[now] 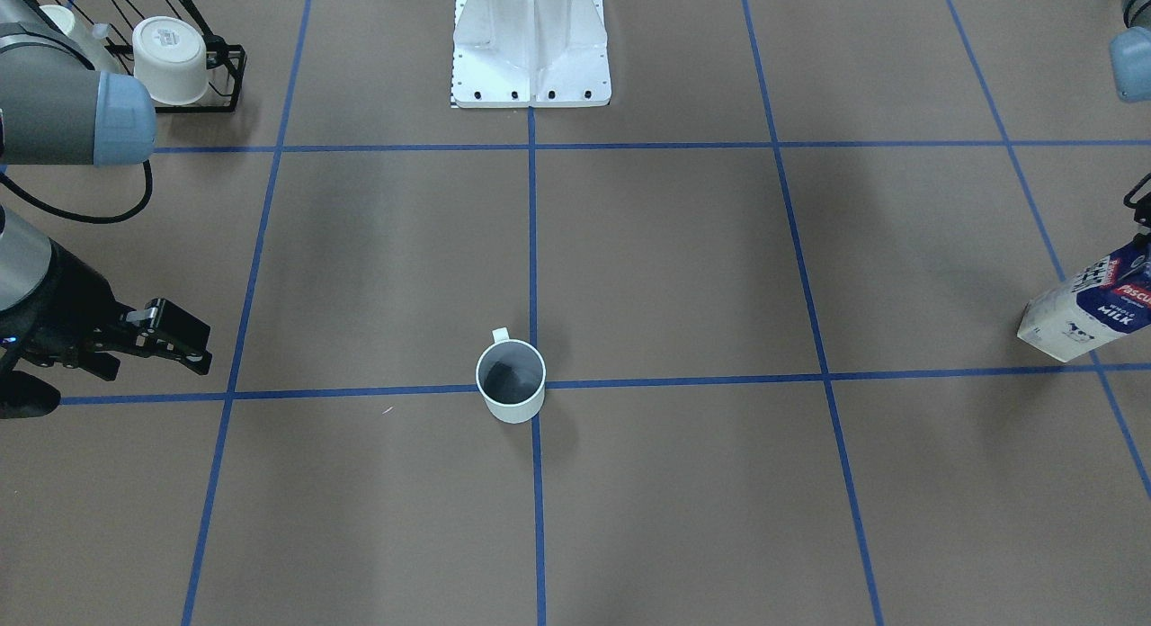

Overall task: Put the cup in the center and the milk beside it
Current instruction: 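Raise the right gripper and withdraw it away from the mug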

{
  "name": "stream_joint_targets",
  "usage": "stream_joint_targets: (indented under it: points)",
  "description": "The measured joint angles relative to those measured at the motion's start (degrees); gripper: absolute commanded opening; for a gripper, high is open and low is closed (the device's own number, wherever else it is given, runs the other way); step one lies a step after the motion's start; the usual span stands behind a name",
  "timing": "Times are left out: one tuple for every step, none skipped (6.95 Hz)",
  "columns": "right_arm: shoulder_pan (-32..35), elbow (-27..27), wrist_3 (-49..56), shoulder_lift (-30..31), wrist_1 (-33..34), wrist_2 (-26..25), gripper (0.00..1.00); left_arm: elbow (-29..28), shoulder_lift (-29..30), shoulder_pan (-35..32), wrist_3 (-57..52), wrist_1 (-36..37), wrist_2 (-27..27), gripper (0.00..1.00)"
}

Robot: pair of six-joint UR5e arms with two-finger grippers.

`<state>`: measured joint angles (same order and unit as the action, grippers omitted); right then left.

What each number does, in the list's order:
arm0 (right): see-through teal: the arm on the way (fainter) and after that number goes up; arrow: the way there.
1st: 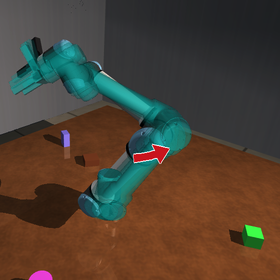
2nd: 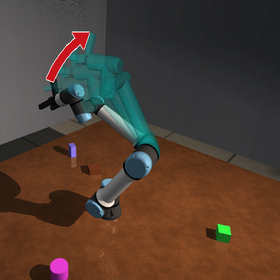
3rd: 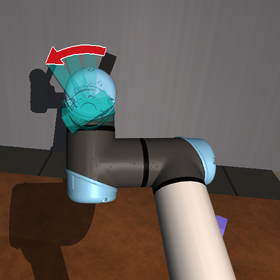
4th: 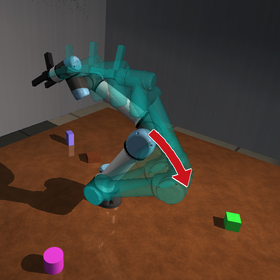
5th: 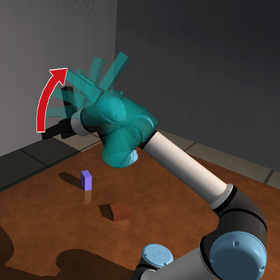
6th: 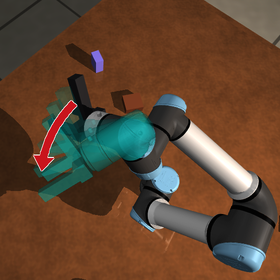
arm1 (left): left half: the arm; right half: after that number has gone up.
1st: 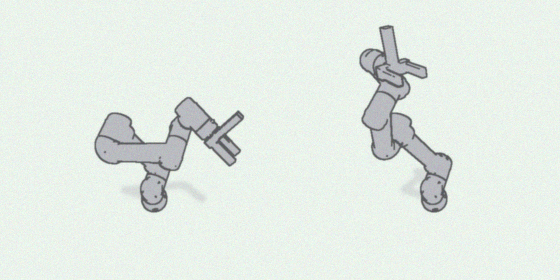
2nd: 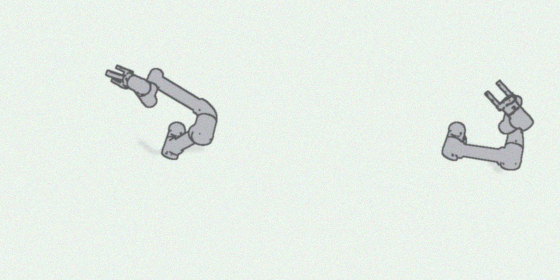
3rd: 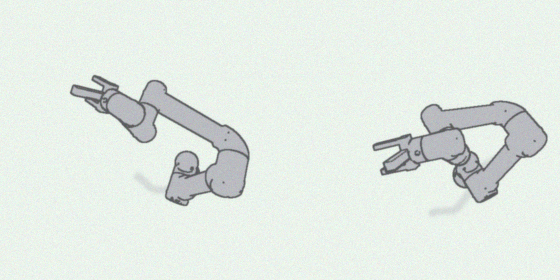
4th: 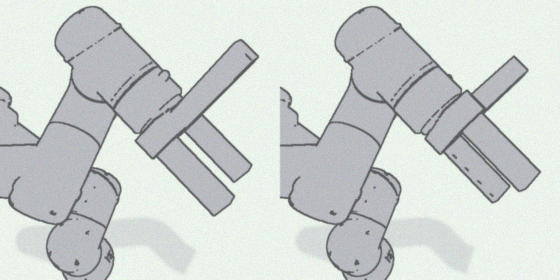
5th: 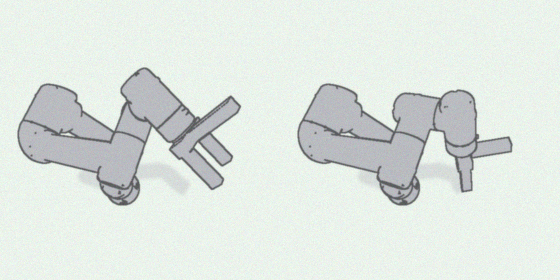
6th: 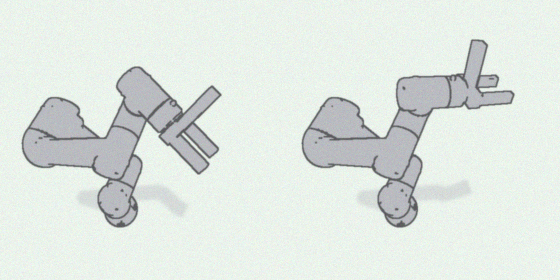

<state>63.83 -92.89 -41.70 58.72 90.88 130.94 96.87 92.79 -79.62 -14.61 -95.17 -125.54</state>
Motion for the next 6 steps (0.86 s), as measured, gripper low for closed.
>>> stream_joint_targets:
  points:
    - [0.03,-0.19,0.01,0.01,0.11,-0.04,1.0,-0.6,0.15,0.31,0.01,0.04,-0.04,0.98]
    - [0.04,-0.46,-0.02,0.09,0.26,-0.08,1.0,-1.2,0.38,0.55,0.02,0.06,-0.05,0.98]
    - [0.02,-0.67,-0.04,0.13,0.32,-0.13,1.0,-1.84,0.71,0.74,0.02,0.07,-0.06,0.98]
    - [-0.01,-0.75,-0.05,0.15,0.34,-0.15,1.0,-2.62,1.32,1.04,0.06,0.07,-0.06,0.98]
    - [-0.01,-0.77,-0.05,0.16,0.37,-0.17,1.0,-3.28,1.95,1.61,0.14,0.07,-0.06,0.98]
    - [-0.08,-0.79,-0.05,0.16,0.39,-0.21,1.0,-3.7,2.24,2.1,0.16,0.07,-0.06,0.98]
